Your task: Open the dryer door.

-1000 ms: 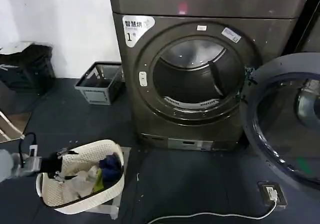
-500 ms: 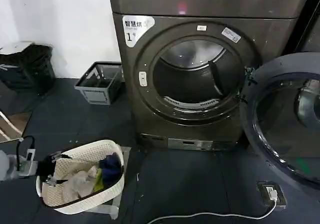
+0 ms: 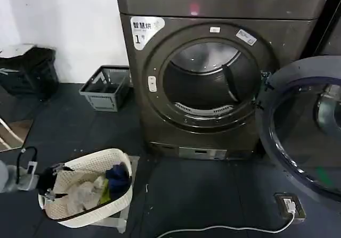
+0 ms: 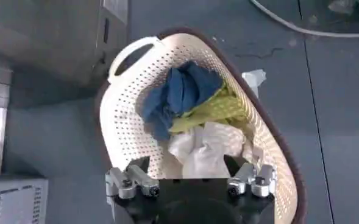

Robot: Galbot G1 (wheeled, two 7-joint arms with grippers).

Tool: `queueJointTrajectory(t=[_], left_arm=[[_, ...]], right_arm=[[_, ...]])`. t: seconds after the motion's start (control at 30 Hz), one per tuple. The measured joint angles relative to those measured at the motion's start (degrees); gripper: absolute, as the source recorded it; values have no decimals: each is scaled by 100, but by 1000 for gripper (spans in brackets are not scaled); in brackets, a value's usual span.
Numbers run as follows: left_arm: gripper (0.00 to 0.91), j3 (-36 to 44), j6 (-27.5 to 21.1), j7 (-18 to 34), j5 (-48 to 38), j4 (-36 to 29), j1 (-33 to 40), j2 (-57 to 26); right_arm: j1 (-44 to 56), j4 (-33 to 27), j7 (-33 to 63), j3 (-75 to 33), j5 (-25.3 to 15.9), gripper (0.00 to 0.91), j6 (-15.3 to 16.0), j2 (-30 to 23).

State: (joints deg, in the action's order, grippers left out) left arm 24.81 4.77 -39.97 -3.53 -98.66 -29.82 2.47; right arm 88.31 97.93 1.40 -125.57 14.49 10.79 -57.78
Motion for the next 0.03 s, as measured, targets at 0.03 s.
queueJointTrajectory(t=[0.03], left_arm=[[907, 4, 1, -1, 13, 6, -2, 2]], right_arm=[[1, 3, -2, 0, -1, 907, 1, -4]])
